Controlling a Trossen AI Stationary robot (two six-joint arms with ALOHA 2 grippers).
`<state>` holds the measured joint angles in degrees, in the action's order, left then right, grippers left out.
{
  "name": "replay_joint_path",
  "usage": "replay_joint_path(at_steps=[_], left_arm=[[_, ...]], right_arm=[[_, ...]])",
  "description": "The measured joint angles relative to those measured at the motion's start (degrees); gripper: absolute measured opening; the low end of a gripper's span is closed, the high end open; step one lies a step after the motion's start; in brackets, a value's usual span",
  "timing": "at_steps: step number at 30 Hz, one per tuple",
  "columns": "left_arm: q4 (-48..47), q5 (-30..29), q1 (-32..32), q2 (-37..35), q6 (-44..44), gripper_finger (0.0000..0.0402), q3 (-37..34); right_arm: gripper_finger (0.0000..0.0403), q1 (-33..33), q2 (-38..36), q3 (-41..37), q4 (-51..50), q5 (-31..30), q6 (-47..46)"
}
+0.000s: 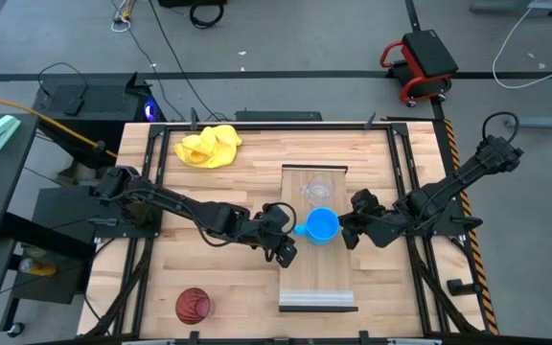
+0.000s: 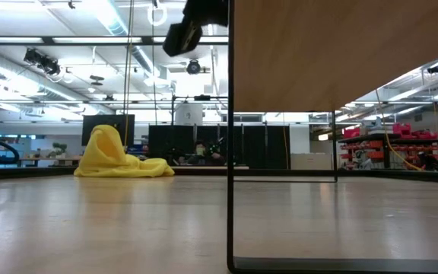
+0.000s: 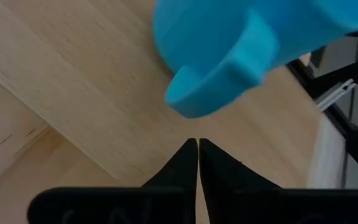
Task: Stack small to large cups/mugs on shelf
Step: Put the blue mug on the shelf, then put the red cup on the shelf
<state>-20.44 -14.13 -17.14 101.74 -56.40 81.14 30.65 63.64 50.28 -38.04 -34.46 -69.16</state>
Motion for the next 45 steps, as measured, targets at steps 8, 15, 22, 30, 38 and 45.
replay_joint_path(at_steps=[8, 15, 22, 30, 38, 45], left_arm=[[-2.6, -1.7, -0.5, -1.1, -1.3, 0.0021, 0.0], [-3.2, -2.7, -0.4, -1.1, -1.5, 0.0011, 0.0], [-5.1, -3.7, -0.3, -1.1, -1.9, 0.0021, 0.0], [-6.1, -3.7, -0.3, -1.8, -2.0, 0.0012, 0.0], [-12.9, -3.9, -1.4, -8.9, -3.3, 0.0017, 0.0], [-29.3, -3.5, -6.2, -15.7, -12.9, 0.0016, 0.0]], right_arm=[[0.0000, 0.0, 0.0, 0.1, 0.1, 0.0, 0.3], [0.0000, 2.2, 0.0, 0.1, 0.5, 0.0, -0.1], [0.0000, 2.9, 0.0, 0.1, 0.5, 0.0, -0.3], [0.0000, 3.0, -0.3, 0.1, 0.4, 0.3, -0.4], [0.0001, 6.7, -2.8, 3.6, -4.1, 0.3, -2.7], [0.0012, 13.5, -3.7, 6.8, -4.4, 0.0, -2.9]])
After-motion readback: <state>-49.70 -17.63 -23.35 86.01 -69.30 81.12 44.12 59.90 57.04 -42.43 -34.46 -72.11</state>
